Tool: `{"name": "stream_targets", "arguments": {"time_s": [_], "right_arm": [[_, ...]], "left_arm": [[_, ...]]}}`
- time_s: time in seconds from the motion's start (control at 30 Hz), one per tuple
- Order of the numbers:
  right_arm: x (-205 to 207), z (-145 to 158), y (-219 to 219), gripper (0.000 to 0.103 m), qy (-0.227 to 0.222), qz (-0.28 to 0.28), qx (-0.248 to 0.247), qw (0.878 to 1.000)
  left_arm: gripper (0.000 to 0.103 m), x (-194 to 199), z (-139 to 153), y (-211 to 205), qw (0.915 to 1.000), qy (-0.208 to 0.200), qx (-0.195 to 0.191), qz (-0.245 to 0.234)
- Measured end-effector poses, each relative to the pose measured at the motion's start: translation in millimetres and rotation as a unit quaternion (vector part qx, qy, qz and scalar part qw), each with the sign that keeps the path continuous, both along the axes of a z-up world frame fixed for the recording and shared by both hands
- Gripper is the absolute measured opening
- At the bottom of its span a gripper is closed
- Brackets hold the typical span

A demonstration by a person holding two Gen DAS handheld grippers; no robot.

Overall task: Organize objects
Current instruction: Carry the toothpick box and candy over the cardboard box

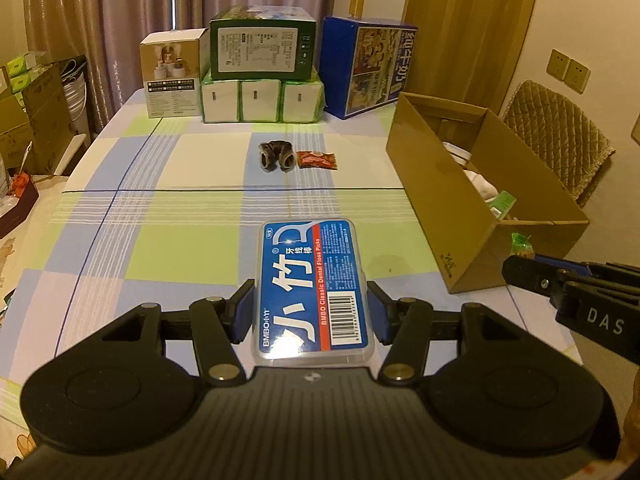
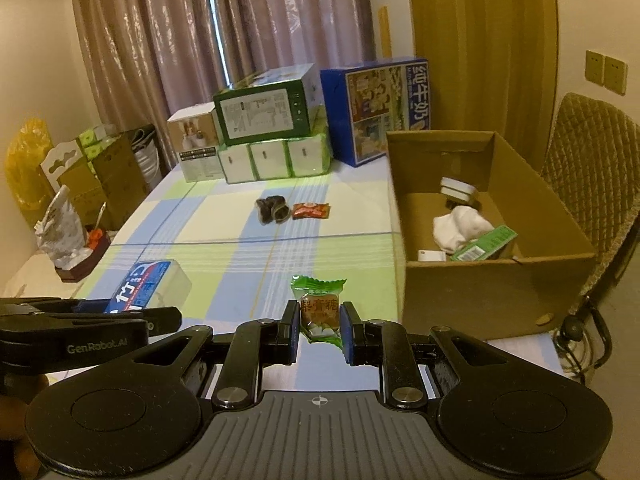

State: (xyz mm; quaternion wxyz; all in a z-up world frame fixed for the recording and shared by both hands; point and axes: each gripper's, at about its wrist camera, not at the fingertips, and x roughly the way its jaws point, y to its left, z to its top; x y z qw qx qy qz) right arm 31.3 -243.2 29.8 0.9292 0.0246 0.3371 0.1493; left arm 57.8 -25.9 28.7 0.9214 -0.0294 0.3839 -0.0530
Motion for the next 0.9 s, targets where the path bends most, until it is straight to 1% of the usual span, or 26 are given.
{"name": "stream_targets", "arguments": {"time_s": [0.17, 0.4, 0.67, 0.9], "right_arm": [[-6.4, 2.1, -23.2, 0.018, 0.001, -0.022, -0.005, 1.000], [-7.1, 9.1, -64.4, 0.018, -0.004, -0.069, -0.013, 0.998], [-8.4, 21.8, -98.1, 0.018, -0.021, -0.097, -0.014, 0.995], [-9.8, 26.2, -115.5, 0.018, -0.025, -0.110, -0.006, 0.994]], "left_arm": [[0.052, -7.7, 6.7, -17.8, 0.9998, -0.002, -0.006, -0.021], [0.052, -5.5, 18.0, -59.1, 0.9979, -0.009, -0.008, -0.063], [0.052, 2.9, 26.1, -105.6, 0.9942, -0.016, -0.008, -0.106], [0.052, 4.6, 25.1, -123.9, 0.9923, -0.015, -0.002, -0.122]]}}
